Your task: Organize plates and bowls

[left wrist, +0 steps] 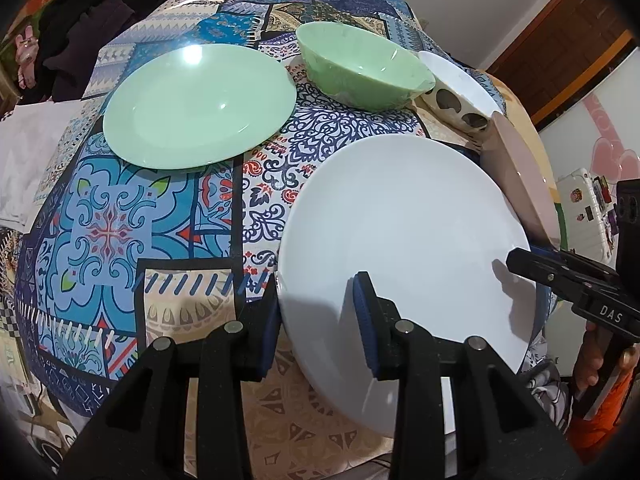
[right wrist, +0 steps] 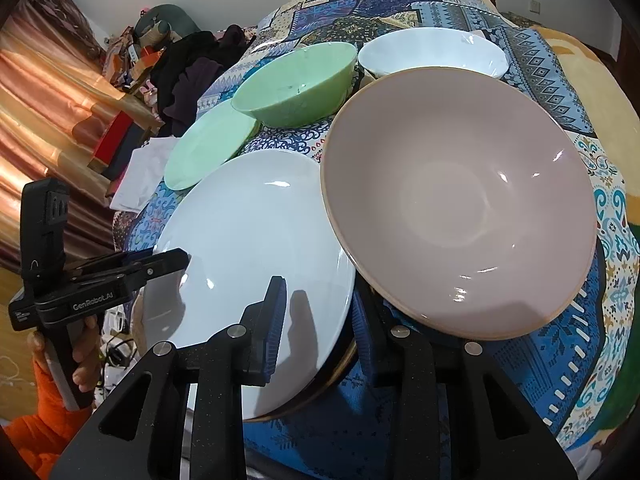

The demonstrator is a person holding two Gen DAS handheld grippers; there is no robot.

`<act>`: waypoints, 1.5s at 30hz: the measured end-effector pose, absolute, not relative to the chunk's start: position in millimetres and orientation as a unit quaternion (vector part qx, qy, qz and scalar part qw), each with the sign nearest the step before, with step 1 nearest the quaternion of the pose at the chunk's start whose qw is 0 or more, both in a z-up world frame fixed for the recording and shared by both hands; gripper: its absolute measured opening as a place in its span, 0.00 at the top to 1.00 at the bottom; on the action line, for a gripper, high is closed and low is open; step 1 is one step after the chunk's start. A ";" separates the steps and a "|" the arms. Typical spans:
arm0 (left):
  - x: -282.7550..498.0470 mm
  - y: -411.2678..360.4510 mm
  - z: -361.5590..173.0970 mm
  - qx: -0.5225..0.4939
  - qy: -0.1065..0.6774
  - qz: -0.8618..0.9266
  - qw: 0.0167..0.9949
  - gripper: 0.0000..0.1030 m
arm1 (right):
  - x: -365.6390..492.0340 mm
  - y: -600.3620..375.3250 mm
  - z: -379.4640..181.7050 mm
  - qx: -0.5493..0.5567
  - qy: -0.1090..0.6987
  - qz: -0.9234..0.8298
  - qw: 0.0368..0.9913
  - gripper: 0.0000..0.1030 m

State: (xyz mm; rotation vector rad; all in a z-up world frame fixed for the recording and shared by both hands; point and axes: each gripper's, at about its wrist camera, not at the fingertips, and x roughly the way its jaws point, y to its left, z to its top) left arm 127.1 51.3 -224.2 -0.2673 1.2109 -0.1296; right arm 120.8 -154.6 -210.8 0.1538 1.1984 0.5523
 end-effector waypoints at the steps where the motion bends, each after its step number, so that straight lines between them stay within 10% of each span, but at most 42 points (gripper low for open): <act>1: 127.2 51.7 -224.6 -0.126 0.567 -0.061 0.812 0.66 | 120.8 -154.5 -210.5 0.072 0.557 0.256 0.787 0.70; 22: 113.8 59.5 -191.3 -0.111 0.521 -0.064 0.844 0.66 | 111.4 -148.5 -182.0 0.047 0.531 0.262 0.804 0.70; 39: 136.6 150.8 -144.6 -0.102 0.441 0.041 0.891 0.24 | 160.0 -59.8 -161.3 0.004 0.479 0.297 0.826 0.57; 45: 165.2 191.2 -169.8 -0.120 0.464 0.060 0.876 0.23 | 184.8 -20.6 -181.8 -0.017 0.501 0.301 0.811 0.56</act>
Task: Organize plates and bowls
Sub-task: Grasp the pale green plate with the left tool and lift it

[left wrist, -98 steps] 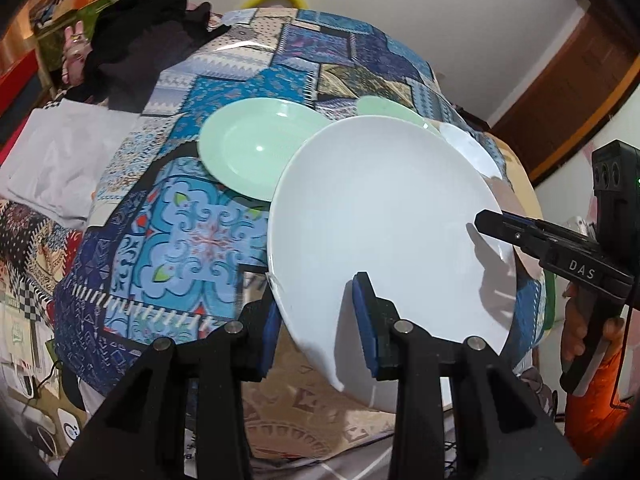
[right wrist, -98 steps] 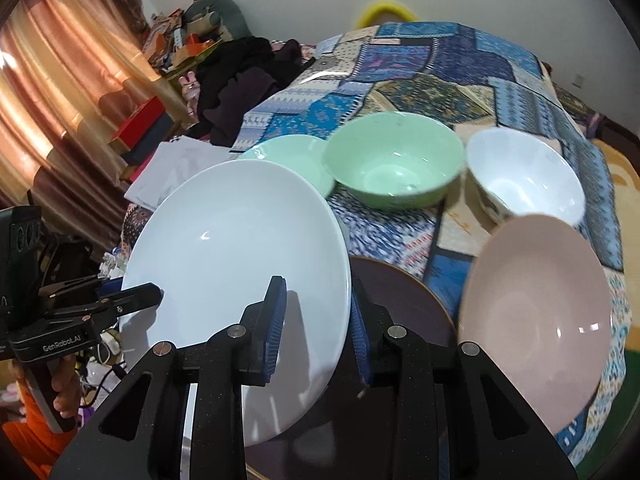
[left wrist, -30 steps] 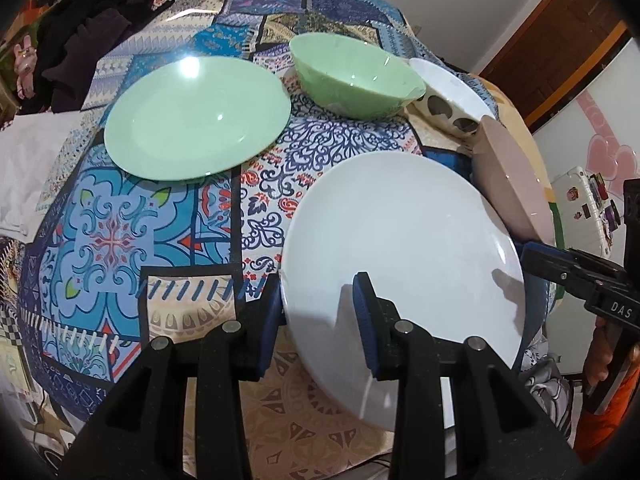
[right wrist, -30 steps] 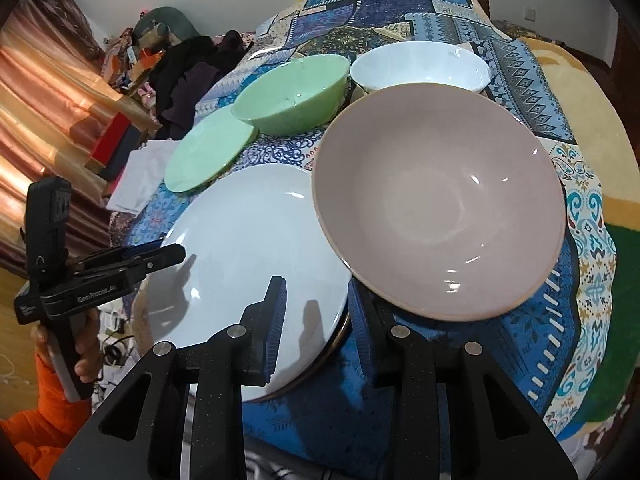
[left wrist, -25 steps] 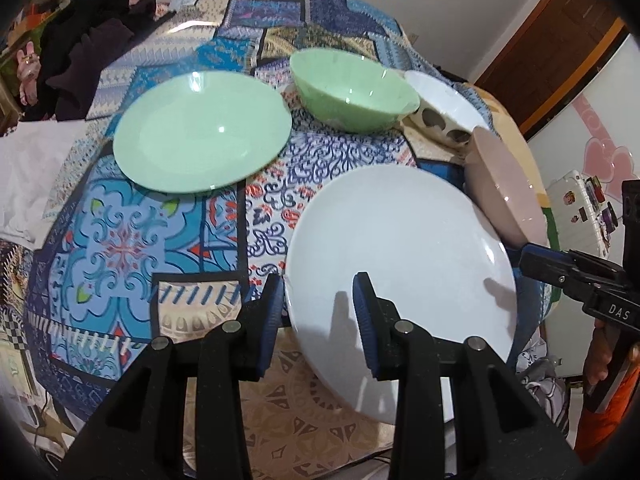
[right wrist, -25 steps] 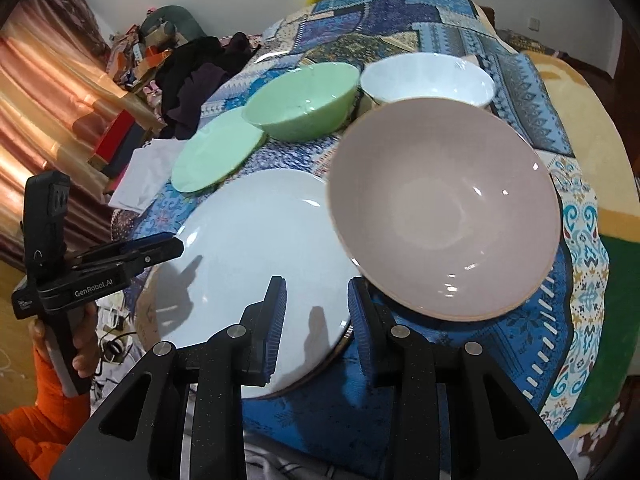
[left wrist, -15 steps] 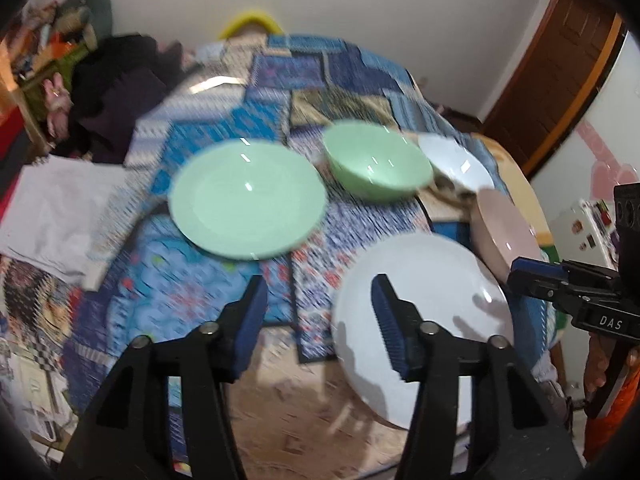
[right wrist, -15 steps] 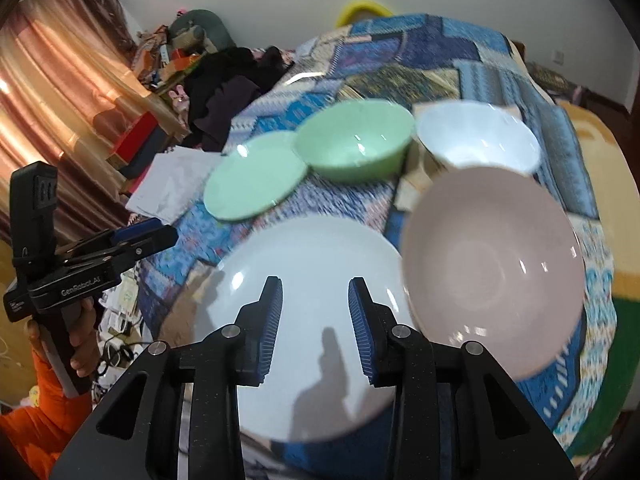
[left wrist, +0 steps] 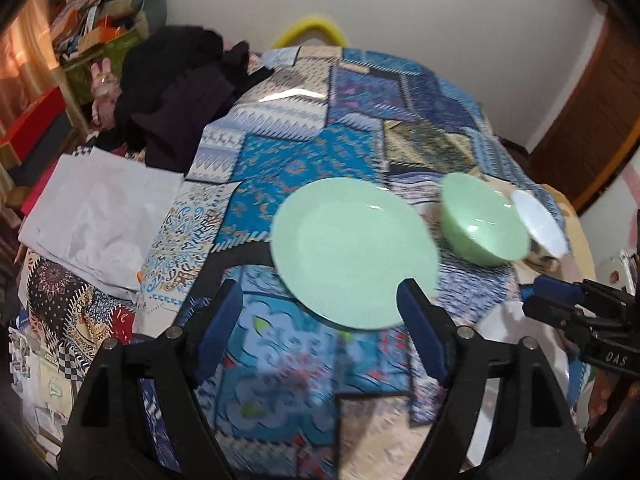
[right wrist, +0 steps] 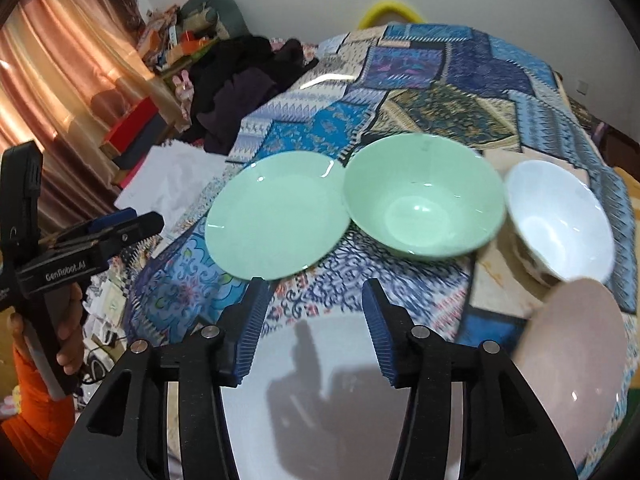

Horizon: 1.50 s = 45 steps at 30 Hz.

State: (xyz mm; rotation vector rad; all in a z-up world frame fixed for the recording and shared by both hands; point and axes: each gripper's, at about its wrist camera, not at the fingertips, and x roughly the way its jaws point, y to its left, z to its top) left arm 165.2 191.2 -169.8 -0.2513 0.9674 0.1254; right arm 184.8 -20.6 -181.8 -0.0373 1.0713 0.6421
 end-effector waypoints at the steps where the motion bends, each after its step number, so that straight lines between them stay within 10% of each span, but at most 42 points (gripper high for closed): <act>1: 172.5 198.1 -177.6 -0.124 0.470 0.060 0.872 0.23 | 188.6 -16.1 -185.8 -0.020 0.506 0.301 0.808 0.56; 8: 215.9 217.5 -217.8 -0.116 0.508 0.056 0.852 0.26 | 212.8 12.3 -211.7 -0.034 0.534 0.296 0.791 0.56; 16: 262.0 223.0 -250.7 -0.106 0.540 0.013 0.835 0.65 | 230.7 25.9 -233.4 -0.022 0.562 0.285 0.776 0.56; 45: 143.7 220.7 -247.2 -0.143 0.573 -0.005 0.807 0.77 | 209.9 42.2 -242.4 -0.042 0.578 0.341 0.740 0.60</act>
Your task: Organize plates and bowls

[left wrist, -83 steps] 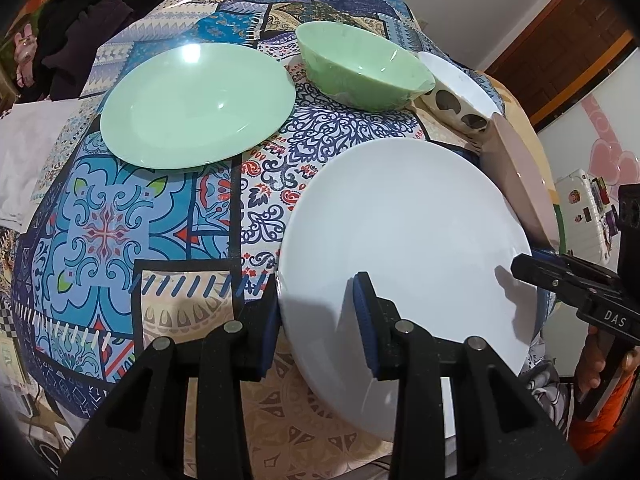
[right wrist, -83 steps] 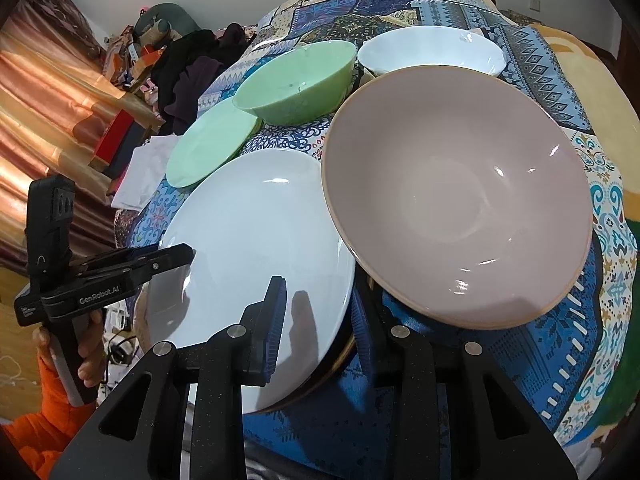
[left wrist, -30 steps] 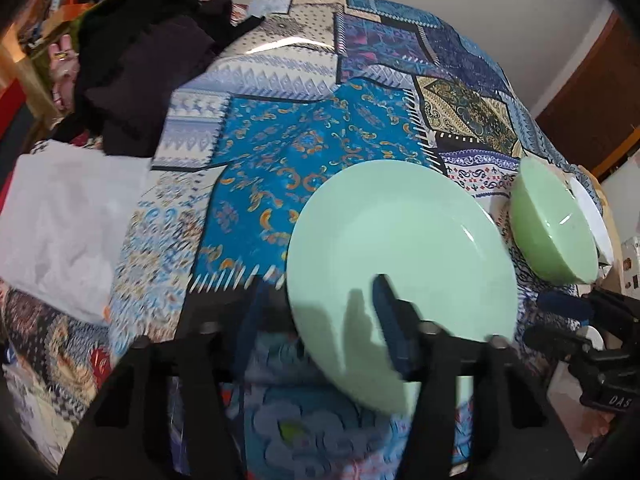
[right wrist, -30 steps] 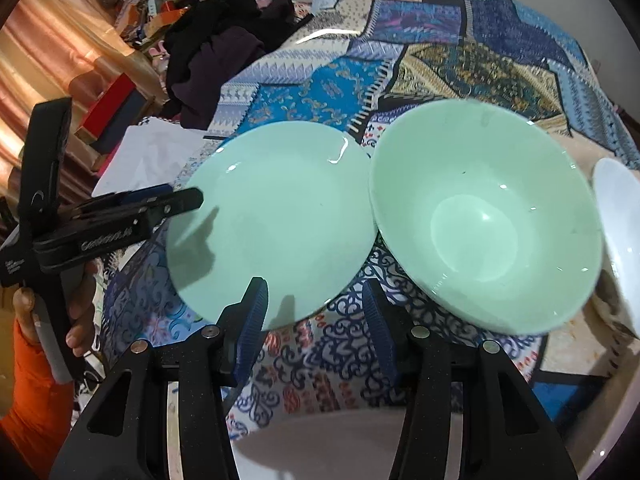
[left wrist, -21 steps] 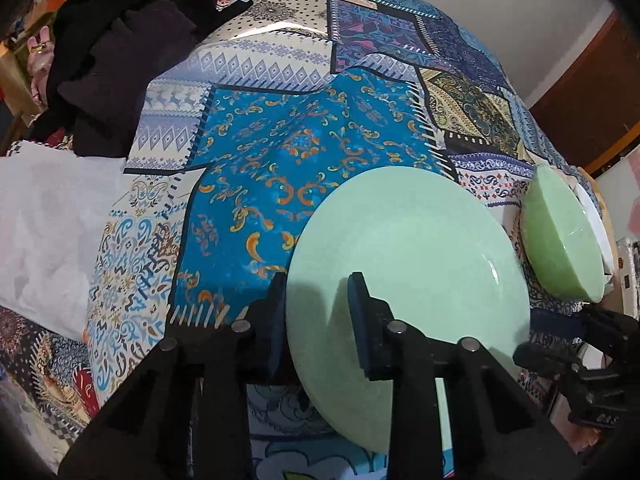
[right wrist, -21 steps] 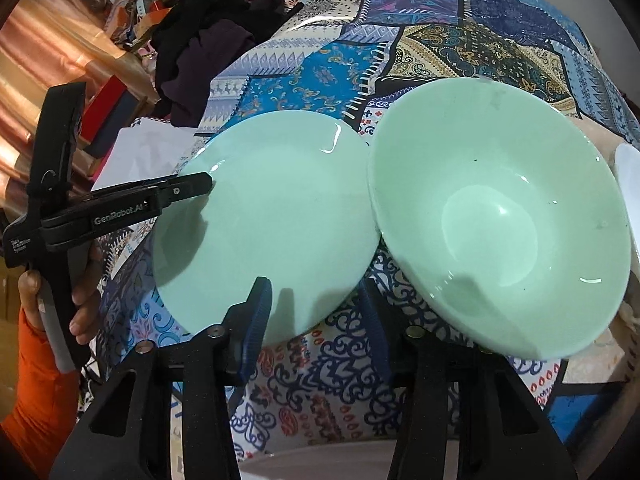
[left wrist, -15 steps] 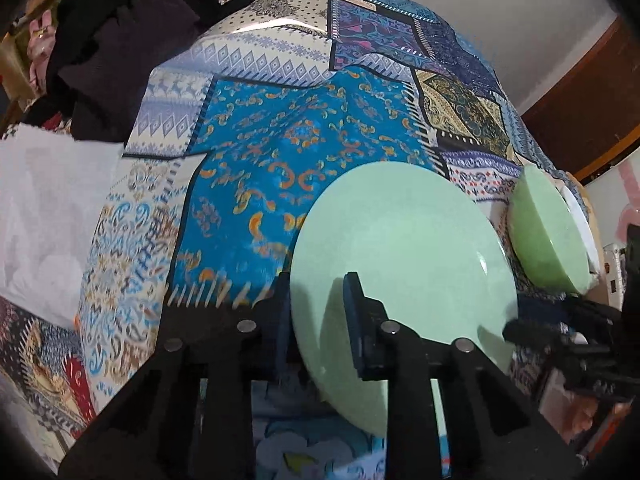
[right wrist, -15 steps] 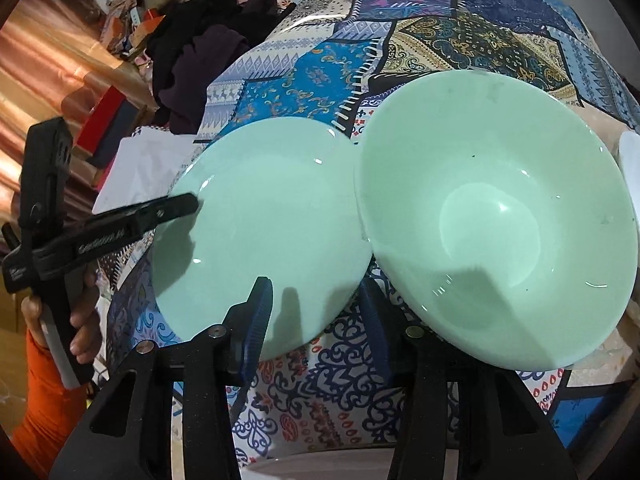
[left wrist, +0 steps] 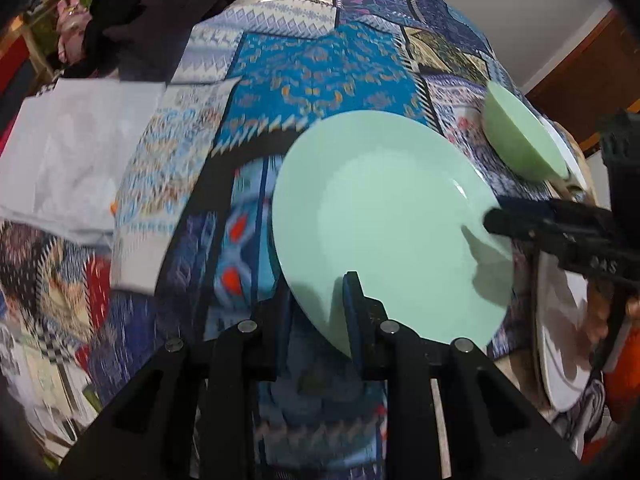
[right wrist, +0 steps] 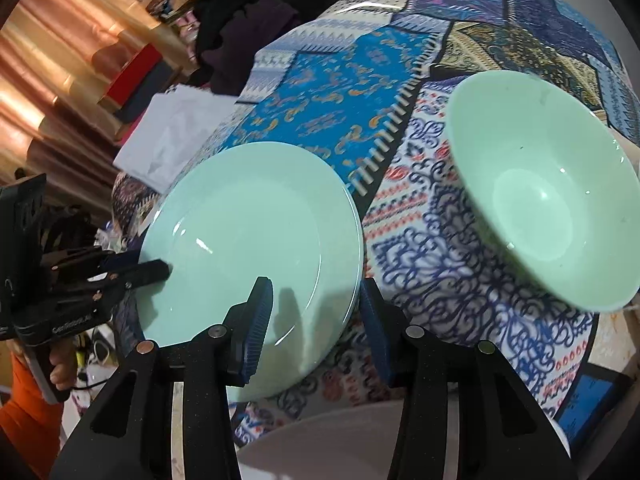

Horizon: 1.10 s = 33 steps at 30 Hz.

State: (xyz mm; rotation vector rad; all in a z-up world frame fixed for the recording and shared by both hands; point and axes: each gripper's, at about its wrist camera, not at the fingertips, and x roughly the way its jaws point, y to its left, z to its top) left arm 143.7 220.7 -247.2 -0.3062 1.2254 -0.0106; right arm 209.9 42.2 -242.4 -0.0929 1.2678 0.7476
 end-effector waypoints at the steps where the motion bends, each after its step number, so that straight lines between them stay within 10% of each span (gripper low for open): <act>1: 139.1 219.6 -246.6 -0.145 0.573 -0.007 0.807 0.77 | 207.9 42.8 -242.4 -0.045 0.578 0.344 0.739 0.61; 33: 129.7 221.4 -216.9 -0.181 0.527 0.017 0.830 0.76 | 206.5 40.3 -216.1 -0.052 0.534 0.341 0.772 0.78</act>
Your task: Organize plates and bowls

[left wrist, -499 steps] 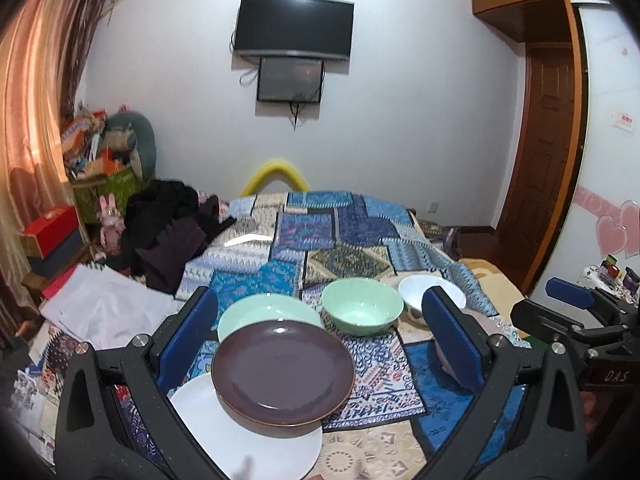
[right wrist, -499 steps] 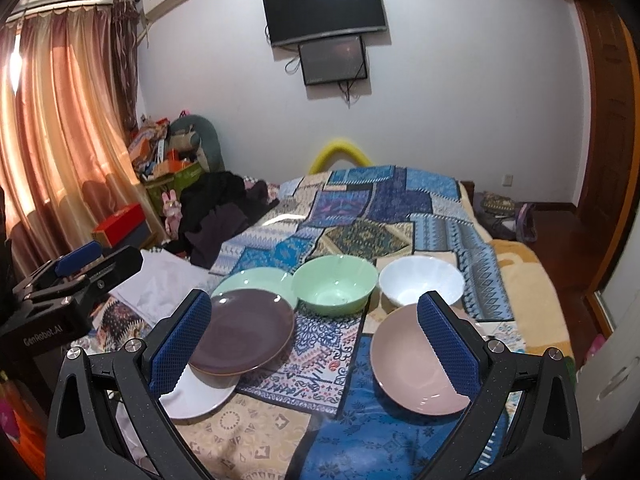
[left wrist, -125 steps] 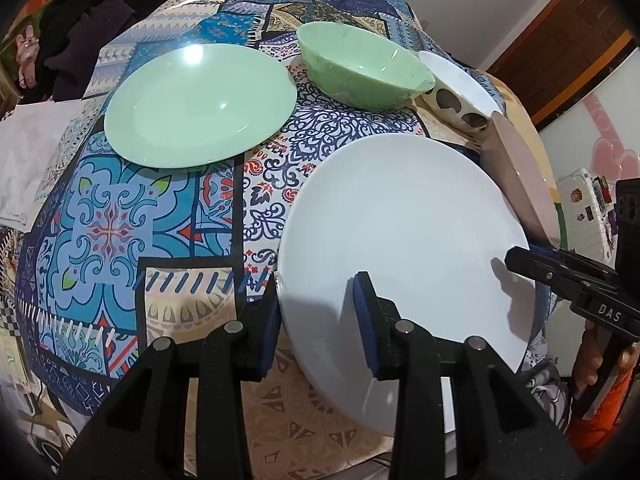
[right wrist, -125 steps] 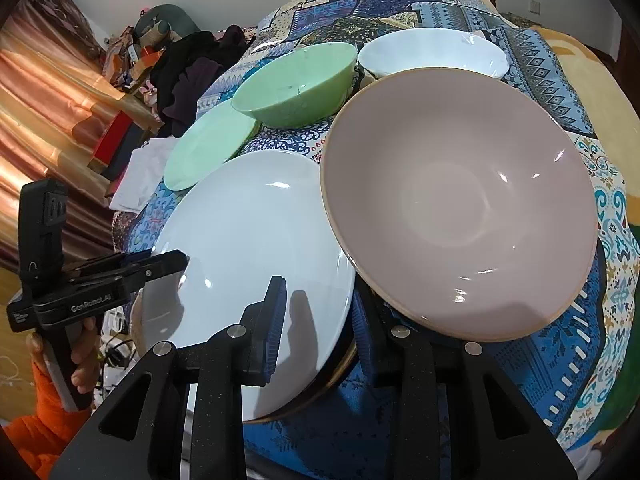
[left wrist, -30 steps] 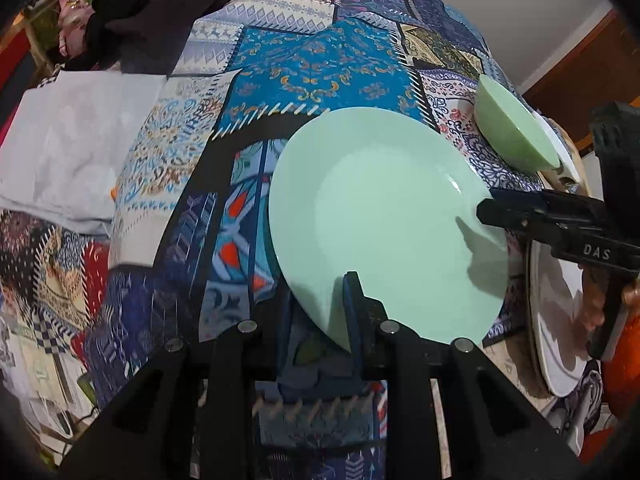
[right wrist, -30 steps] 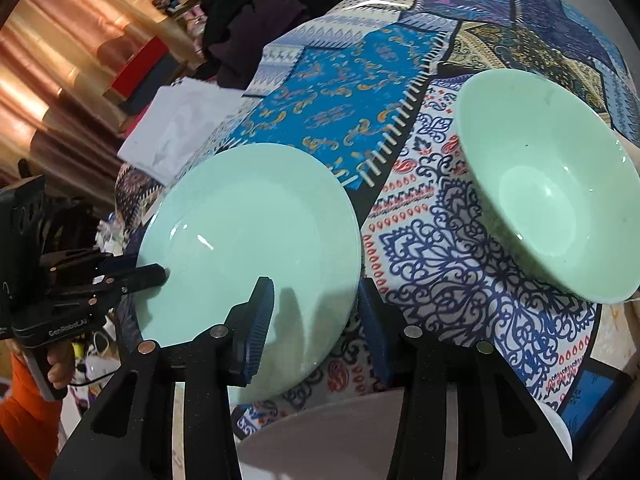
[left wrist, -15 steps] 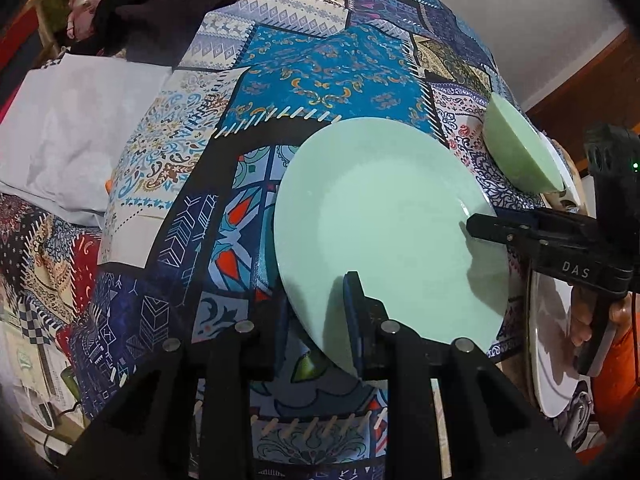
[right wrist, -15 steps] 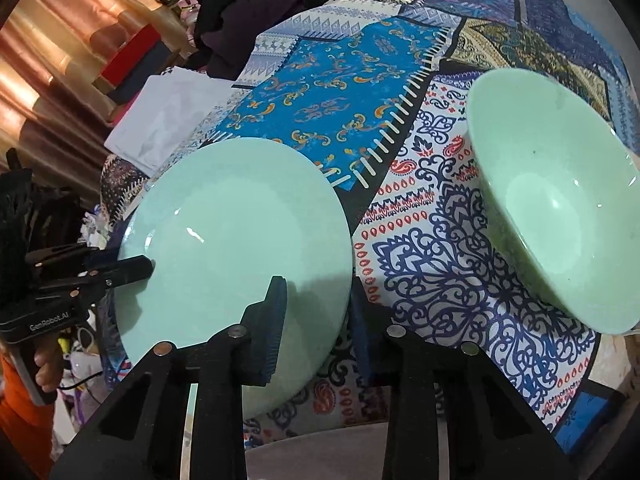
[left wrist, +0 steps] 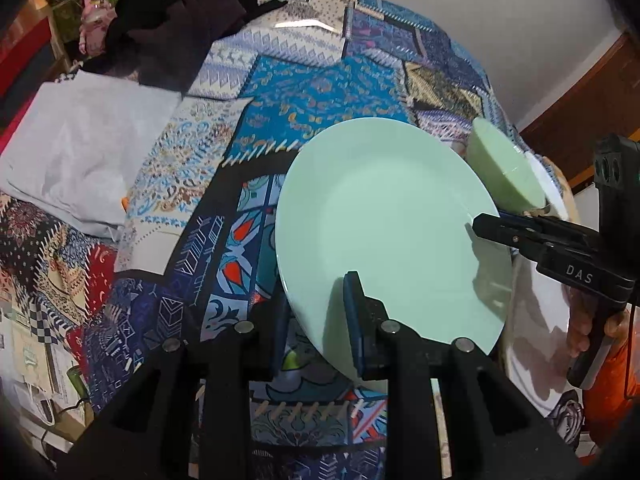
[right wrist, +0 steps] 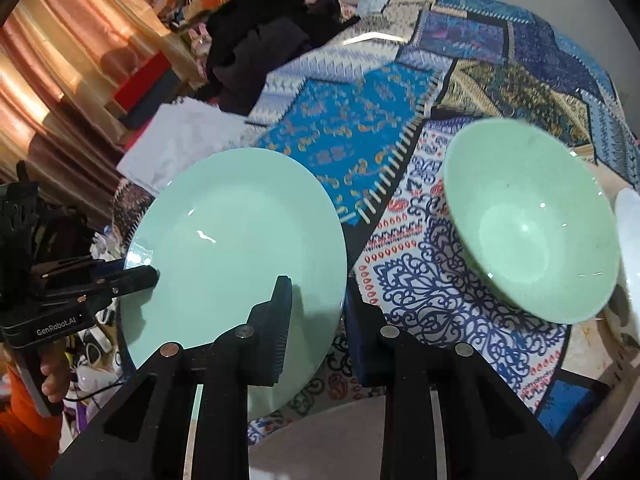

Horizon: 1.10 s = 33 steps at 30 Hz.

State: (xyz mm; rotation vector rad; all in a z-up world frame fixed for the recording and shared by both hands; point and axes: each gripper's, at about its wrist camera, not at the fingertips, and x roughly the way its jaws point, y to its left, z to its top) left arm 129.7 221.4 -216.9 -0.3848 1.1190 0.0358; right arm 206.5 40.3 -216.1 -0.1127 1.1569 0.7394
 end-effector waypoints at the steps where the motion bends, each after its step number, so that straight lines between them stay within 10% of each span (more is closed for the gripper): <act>1: 127.9 220.8 -210.9 -0.180 0.523 0.016 0.833 0.76 | 205.3 38.4 -211.7 -0.048 0.529 0.342 0.775 0.78; 33: 108.6 113.9 -143.9 -0.136 0.490 -0.057 0.859 0.76 | 150.9 -73.6 -148.3 -0.003 0.467 0.291 0.835 0.85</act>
